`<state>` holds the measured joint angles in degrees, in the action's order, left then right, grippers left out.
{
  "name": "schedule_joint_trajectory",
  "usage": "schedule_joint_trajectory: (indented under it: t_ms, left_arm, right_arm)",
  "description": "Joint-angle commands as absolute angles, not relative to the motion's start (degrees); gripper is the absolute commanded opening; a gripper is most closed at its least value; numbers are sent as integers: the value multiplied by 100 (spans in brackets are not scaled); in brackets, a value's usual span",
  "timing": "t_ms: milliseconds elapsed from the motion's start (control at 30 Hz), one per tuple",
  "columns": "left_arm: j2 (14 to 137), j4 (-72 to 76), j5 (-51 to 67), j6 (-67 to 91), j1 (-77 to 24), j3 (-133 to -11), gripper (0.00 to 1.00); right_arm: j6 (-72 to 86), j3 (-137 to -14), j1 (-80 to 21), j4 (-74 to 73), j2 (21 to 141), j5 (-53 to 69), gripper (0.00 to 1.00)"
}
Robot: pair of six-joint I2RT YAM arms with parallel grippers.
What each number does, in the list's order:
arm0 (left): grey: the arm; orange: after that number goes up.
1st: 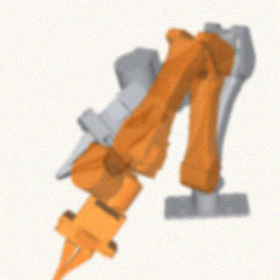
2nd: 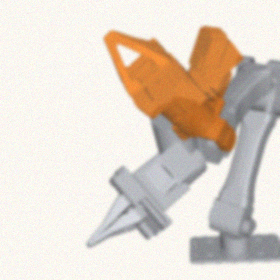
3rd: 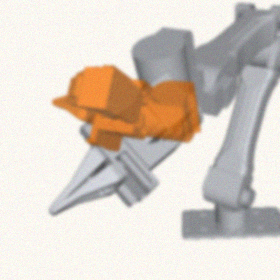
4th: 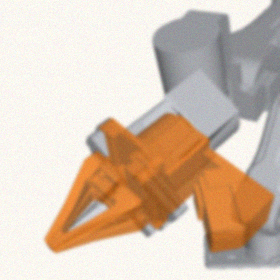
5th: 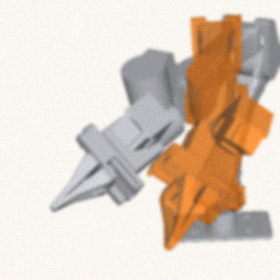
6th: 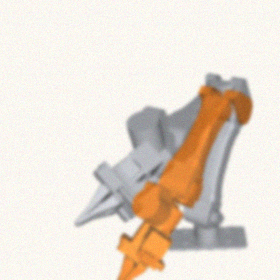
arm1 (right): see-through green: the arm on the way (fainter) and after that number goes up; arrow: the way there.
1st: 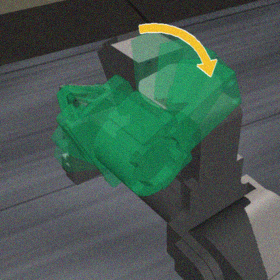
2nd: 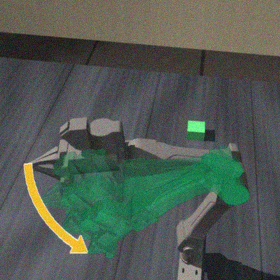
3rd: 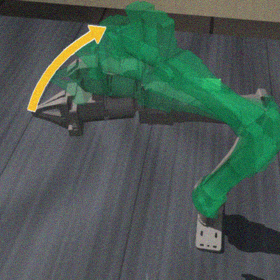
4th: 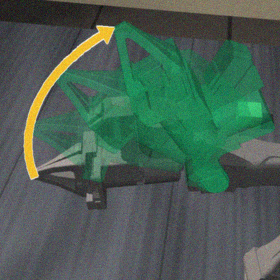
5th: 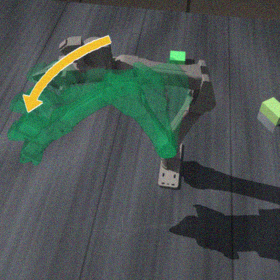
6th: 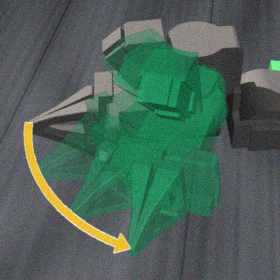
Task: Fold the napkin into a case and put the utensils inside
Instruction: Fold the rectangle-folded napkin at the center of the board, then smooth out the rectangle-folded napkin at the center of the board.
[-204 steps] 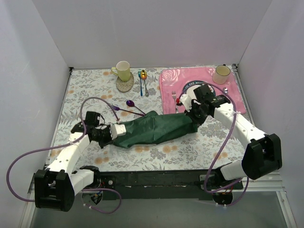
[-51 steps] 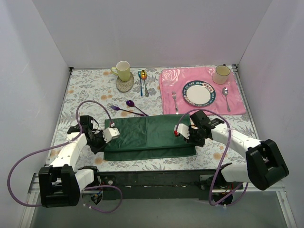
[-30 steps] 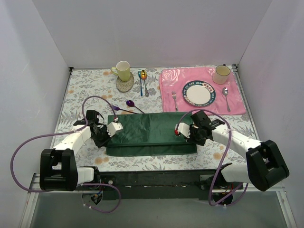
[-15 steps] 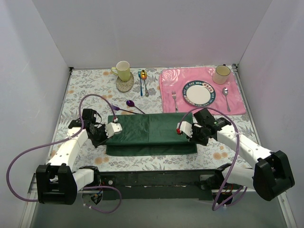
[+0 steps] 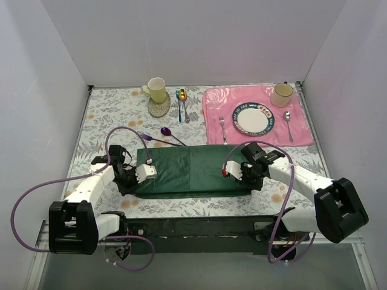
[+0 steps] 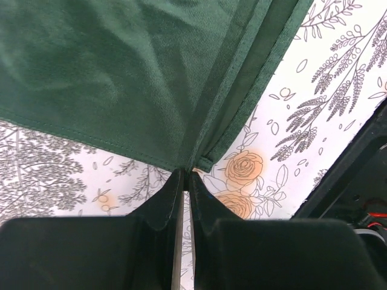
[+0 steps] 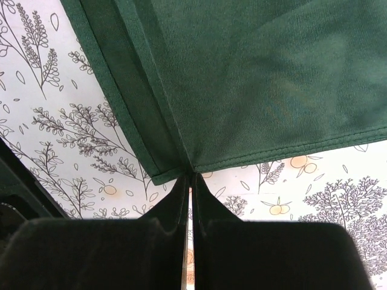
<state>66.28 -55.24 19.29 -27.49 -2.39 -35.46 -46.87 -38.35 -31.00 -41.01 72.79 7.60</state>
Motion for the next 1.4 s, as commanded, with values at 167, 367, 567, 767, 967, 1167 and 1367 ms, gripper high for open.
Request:
schedule_joint_trajectory:
  t_ms: [167, 367, 567, 767, 967, 1167, 1367]
  left_arm:
    - [6522, -5352, 1767, -2839, -229, -3445, 3]
    - [6294, -5624, 1907, -2927, -229, -3638, 34]
    - [5906, -6205, 2109, -2945, -229, -4306, 41]
    - [6318, -5995, 2522, -2077, -229, -4693, 45]
    - [6644, -5046, 2786, -968, -237, -4597, 42]
    - [6891, -4562, 2558, -756, -360, -4044, 38]
    - [6689, -4351, 2146, -1054, -492, -3340, 36]
  right_arm:
    - [-4720, -3902, -3120, -4210, 7365, 580, 1]
    - [-4825, -4095, -3120, -4656, 7190, 711, 36]
    - [-4913, -4728, -3120, -5387, 6654, 992, 61]
    - [-4501, -5036, -3120, -5186, 6969, 1318, 59]
    - [-3938, -5352, -3111, -4484, 7936, 1354, 50]
    - [-3955, -5230, -3129, -4132, 8543, 1292, 46]
    - [-4043, -4729, -3173, -3999, 8736, 1213, 45]
